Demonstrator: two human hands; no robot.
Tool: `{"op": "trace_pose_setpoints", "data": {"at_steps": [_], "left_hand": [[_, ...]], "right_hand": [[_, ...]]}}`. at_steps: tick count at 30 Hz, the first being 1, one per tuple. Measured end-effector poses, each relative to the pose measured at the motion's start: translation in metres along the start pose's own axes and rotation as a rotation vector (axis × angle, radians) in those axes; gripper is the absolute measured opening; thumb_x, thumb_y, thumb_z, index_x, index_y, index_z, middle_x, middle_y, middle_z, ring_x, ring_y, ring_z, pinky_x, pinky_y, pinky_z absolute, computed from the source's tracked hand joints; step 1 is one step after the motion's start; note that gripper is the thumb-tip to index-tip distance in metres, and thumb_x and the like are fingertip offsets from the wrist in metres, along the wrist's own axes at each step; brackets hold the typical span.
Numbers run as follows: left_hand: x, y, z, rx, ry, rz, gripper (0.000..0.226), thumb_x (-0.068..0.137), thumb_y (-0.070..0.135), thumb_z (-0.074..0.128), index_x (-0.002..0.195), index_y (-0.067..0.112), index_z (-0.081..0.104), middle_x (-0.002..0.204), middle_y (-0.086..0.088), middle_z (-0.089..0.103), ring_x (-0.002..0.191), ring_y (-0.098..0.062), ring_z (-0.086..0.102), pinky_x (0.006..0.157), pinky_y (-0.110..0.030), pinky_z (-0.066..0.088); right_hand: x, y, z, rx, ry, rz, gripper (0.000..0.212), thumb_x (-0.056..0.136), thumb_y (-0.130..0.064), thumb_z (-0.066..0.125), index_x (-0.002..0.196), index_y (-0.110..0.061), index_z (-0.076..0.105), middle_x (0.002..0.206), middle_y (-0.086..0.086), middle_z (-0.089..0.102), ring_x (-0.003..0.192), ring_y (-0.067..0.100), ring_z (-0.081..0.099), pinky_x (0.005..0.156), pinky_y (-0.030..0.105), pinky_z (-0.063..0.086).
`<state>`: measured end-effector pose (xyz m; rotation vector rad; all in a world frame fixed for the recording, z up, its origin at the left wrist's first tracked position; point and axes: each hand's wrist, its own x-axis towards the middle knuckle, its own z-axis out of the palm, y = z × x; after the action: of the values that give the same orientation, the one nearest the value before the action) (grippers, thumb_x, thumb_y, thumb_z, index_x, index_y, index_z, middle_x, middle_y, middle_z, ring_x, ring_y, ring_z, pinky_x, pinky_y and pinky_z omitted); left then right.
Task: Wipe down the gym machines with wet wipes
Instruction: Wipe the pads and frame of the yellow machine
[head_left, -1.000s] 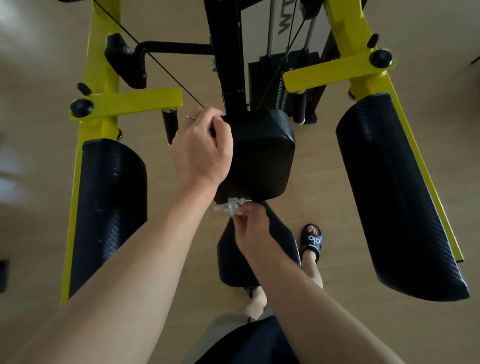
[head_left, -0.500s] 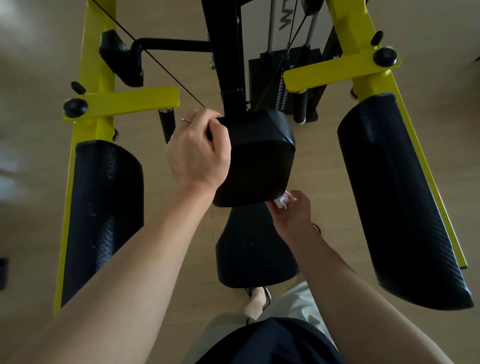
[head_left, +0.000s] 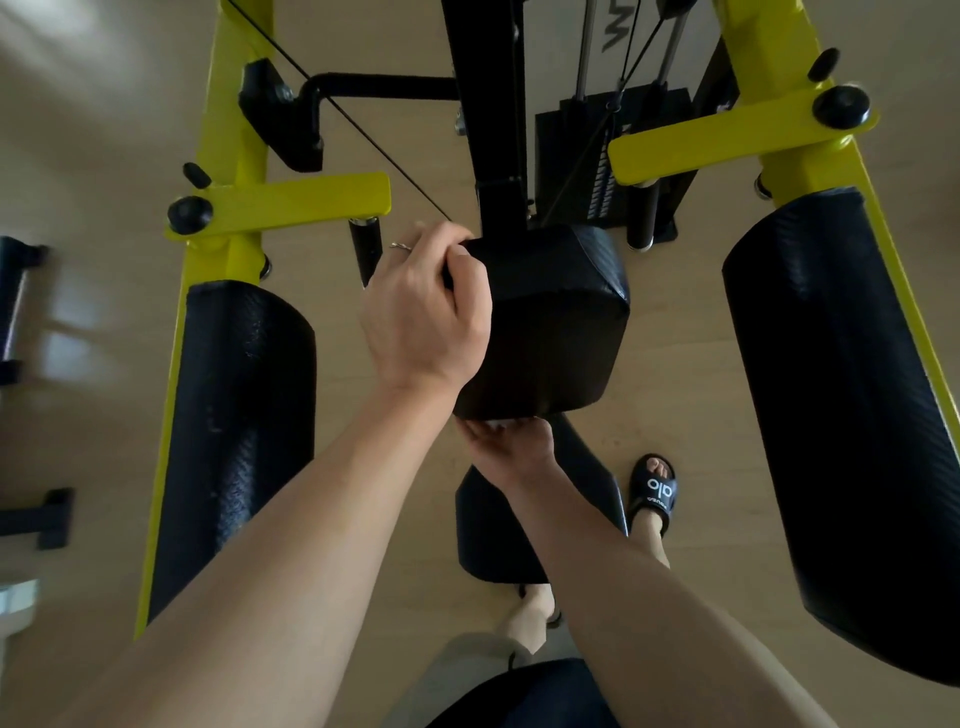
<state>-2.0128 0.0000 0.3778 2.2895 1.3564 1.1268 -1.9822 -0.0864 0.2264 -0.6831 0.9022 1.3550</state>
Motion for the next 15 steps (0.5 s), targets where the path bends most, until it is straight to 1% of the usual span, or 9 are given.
{"op": "trace_pose_setpoints", "data": {"at_steps": [3, 7, 8, 9, 10, 11, 13, 14, 15], "left_hand": [[0.001, 0.0, -0.001, 0.006, -0.003, 0.008, 0.034, 0.091, 0.019, 0.041, 0.095, 0.008, 0.073, 0.083, -0.002, 0.068, 0.071, -0.021, 0.059, 0.059, -0.025, 0.035], [0.001, -0.003, -0.001, -0.01, -0.005, 0.017, 0.034, 0.091, 0.017, 0.041, 0.095, 0.006, 0.073, 0.083, -0.003, 0.069, 0.071, -0.023, 0.06, 0.058, -0.025, 0.036], [0.001, -0.003, -0.001, -0.013, -0.006, 0.02, 0.034, 0.091, 0.017, 0.041, 0.095, 0.006, 0.073, 0.082, -0.003, 0.068, 0.07, -0.023, 0.06, 0.058, -0.025, 0.036], [0.001, -0.003, -0.001, -0.016, -0.007, 0.022, 0.033, 0.091, 0.016, 0.042, 0.095, 0.006, 0.073, 0.081, -0.003, 0.068, 0.069, -0.023, 0.06, 0.058, -0.024, 0.036], [0.001, -0.003, -0.001, -0.017, -0.005, 0.022, 0.033, 0.091, 0.016, 0.042, 0.095, 0.007, 0.073, 0.081, -0.003, 0.068, 0.069, -0.022, 0.06, 0.057, -0.024, 0.036], [0.0, -0.002, -0.001, -0.016, -0.001, 0.021, 0.033, 0.091, 0.017, 0.042, 0.095, 0.007, 0.073, 0.081, -0.003, 0.068, 0.069, -0.022, 0.06, 0.057, -0.025, 0.036], [0.0, -0.001, 0.0, -0.017, 0.007, 0.008, 0.034, 0.09, 0.018, 0.042, 0.095, 0.007, 0.074, 0.081, -0.002, 0.068, 0.069, -0.022, 0.06, 0.057, -0.026, 0.039], [0.0, 0.0, 0.0, -0.02, 0.009, -0.002, 0.034, 0.09, 0.018, 0.041, 0.094, 0.007, 0.074, 0.081, -0.002, 0.068, 0.07, -0.021, 0.06, 0.057, -0.026, 0.039], [0.0, 0.001, -0.001, -0.019, 0.009, -0.006, 0.034, 0.09, 0.018, 0.042, 0.094, 0.008, 0.074, 0.081, -0.002, 0.068, 0.071, -0.02, 0.06, 0.057, -0.025, 0.037]], "right_hand": [[0.004, 0.011, 0.008, 0.042, 0.009, 0.052, 0.045, 0.107, -0.021, 0.031, 0.139, -0.009, 0.06, 0.127, 0.024, 0.065, 0.116, 0.042, 0.06, 0.109, 0.055, 0.044], [-0.004, -0.002, 0.002, 0.002, 0.051, -0.025, 0.042, 0.106, -0.02, 0.03, 0.128, -0.009, 0.065, 0.117, 0.022, 0.069, 0.111, 0.041, 0.063, 0.107, 0.055, 0.046], [-0.006, -0.011, 0.0, 0.012, 0.064, -0.081, 0.039, 0.106, -0.018, 0.03, 0.12, -0.011, 0.066, 0.106, 0.019, 0.071, 0.104, 0.038, 0.065, 0.103, 0.052, 0.048], [-0.006, -0.021, -0.003, 0.026, 0.088, -0.129, 0.035, 0.104, -0.015, 0.031, 0.107, -0.012, 0.066, 0.091, 0.015, 0.07, 0.091, 0.034, 0.066, 0.097, 0.049, 0.051], [-0.01, -0.03, -0.007, -0.005, 0.11, -0.171, 0.03, 0.101, -0.011, 0.032, 0.095, -0.012, 0.062, 0.078, 0.012, 0.066, 0.079, 0.029, 0.064, 0.092, 0.045, 0.051], [-0.015, -0.037, -0.009, -0.029, 0.121, -0.197, 0.026, 0.099, -0.007, 0.034, 0.093, -0.012, 0.059, 0.076, 0.012, 0.064, 0.077, 0.028, 0.063, 0.09, 0.044, 0.052], [-0.023, -0.045, -0.012, -0.071, 0.147, -0.232, 0.019, 0.1, -0.011, 0.044, 0.107, -0.01, 0.062, 0.095, 0.012, 0.067, 0.092, 0.029, 0.065, 0.089, 0.043, 0.053], [-0.031, -0.044, -0.013, -0.123, 0.14, -0.22, 0.013, 0.1, -0.017, 0.054, 0.106, -0.01, 0.063, 0.097, 0.01, 0.068, 0.091, 0.025, 0.066, 0.085, 0.04, 0.054], [-0.037, -0.044, -0.014, -0.235, 0.172, -0.232, 0.011, 0.096, -0.022, 0.064, 0.1, -0.011, 0.063, 0.092, 0.007, 0.068, 0.083, 0.019, 0.066, 0.08, 0.035, 0.055]]}}
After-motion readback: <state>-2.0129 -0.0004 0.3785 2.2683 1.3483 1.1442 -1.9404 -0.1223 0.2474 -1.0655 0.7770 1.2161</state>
